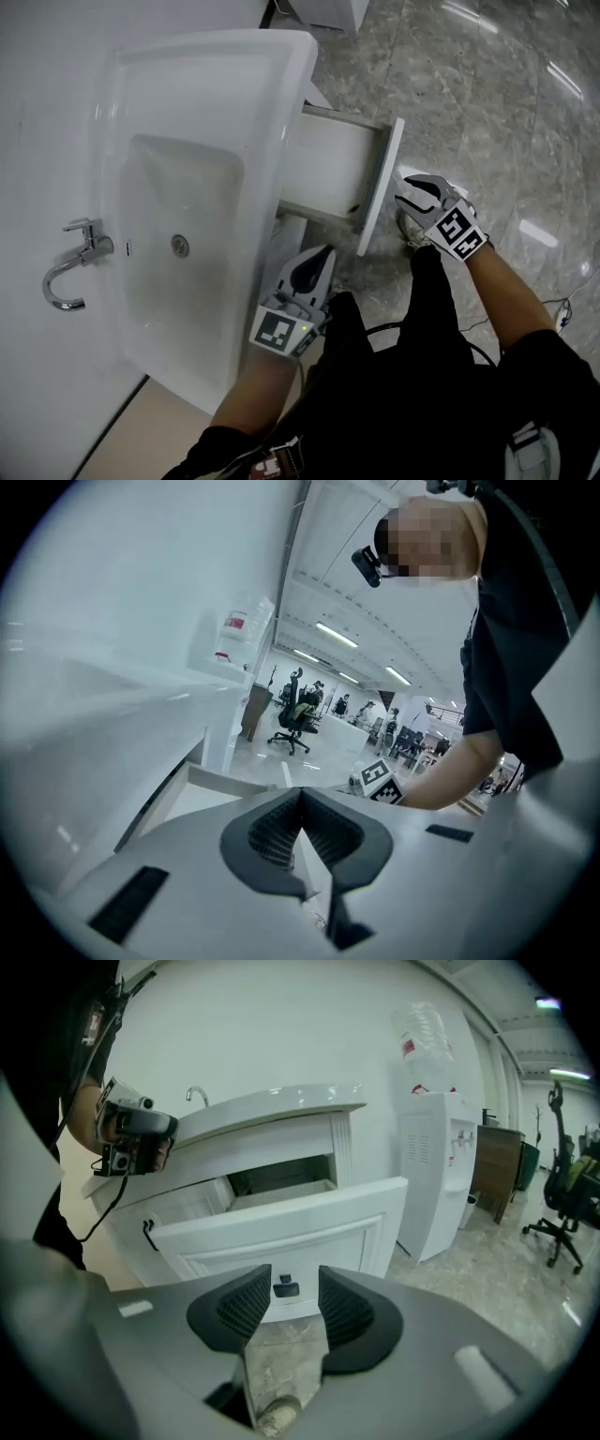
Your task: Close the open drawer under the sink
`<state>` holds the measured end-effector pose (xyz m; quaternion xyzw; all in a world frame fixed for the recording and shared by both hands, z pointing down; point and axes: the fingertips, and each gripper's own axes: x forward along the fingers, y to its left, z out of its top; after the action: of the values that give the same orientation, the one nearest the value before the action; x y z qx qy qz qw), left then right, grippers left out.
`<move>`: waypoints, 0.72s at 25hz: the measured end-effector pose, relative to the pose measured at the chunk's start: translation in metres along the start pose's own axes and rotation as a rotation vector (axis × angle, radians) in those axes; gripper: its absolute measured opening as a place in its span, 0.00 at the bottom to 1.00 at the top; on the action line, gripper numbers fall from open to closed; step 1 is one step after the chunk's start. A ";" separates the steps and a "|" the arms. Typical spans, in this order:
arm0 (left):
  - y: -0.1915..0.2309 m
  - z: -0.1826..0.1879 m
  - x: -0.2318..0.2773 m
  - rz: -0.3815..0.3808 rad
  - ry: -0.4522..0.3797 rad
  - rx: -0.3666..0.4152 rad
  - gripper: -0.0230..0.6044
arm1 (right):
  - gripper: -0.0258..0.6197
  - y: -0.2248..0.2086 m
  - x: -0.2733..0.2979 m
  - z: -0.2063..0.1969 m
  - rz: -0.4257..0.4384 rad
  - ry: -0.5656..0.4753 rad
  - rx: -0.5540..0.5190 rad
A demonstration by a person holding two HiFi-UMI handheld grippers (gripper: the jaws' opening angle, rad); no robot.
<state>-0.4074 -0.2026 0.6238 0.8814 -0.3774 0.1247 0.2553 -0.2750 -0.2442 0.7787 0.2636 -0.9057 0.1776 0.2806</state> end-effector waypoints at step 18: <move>-0.045 0.138 -0.002 -0.022 -0.123 0.032 0.04 | 0.04 -0.020 -0.127 0.121 -0.073 -0.155 0.121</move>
<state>-0.3725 -0.2507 0.4911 0.8955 -0.3805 0.0736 0.2191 -0.2241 -0.2692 0.6113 0.3258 -0.9021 0.2006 0.1996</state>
